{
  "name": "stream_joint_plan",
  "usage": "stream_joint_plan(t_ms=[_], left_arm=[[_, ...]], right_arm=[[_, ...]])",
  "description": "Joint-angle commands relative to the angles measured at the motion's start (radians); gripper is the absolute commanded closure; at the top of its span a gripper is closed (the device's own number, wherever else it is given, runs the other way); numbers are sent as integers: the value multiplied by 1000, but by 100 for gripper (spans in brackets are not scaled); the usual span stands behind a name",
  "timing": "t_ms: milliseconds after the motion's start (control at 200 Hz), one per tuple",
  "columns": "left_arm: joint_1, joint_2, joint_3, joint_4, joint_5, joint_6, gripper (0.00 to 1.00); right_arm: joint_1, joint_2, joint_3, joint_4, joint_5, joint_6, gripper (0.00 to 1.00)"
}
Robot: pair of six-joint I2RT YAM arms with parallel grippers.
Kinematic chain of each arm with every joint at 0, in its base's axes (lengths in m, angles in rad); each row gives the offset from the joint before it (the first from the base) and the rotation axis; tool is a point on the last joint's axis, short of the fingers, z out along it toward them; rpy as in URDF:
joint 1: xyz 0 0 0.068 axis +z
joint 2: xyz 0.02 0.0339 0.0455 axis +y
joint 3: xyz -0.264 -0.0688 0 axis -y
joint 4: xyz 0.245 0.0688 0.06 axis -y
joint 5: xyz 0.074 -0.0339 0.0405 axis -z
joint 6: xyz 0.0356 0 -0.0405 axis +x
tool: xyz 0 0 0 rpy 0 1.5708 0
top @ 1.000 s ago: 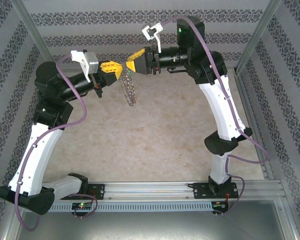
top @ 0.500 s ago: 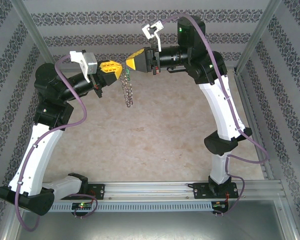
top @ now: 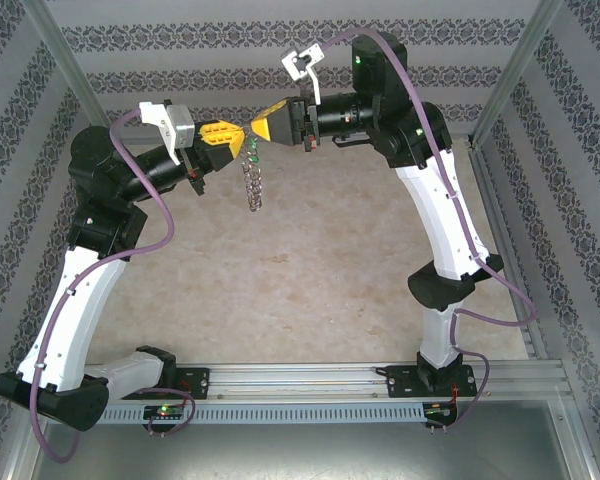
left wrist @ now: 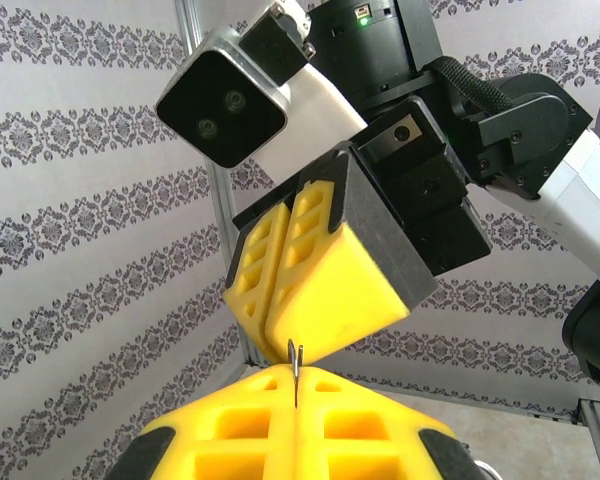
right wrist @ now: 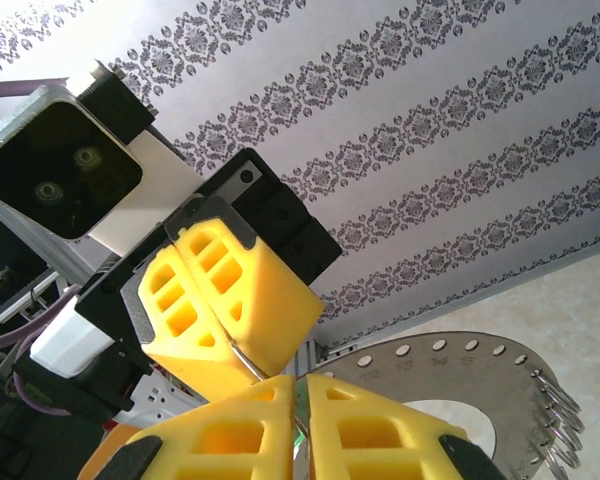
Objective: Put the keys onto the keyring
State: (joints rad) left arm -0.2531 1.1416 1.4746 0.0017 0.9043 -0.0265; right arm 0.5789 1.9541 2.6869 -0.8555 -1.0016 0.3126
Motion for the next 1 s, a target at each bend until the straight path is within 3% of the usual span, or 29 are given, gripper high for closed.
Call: stream_joint_plan(t_ms=[0, 410, 550, 824, 994], left_arm=[[8, -10, 22, 75, 12, 20, 100], [9, -10, 2, 125, -4, -17, 100], [9, -9, 2, 130, 2, -23, 100], [16, -19, -35, 208, 26, -135, 100], [18, -16, -47, 270, 28, -226, 100]], right_arm=[[13, 3, -21, 0, -6, 1, 87], [34, -3, -32, -3, 1, -12, 88], [30, -29, -54, -7, 49, -23, 70], [-24, -137, -149, -18, 198, -106, 57], [-27, -201, -201, 76, 161, -141, 52]])
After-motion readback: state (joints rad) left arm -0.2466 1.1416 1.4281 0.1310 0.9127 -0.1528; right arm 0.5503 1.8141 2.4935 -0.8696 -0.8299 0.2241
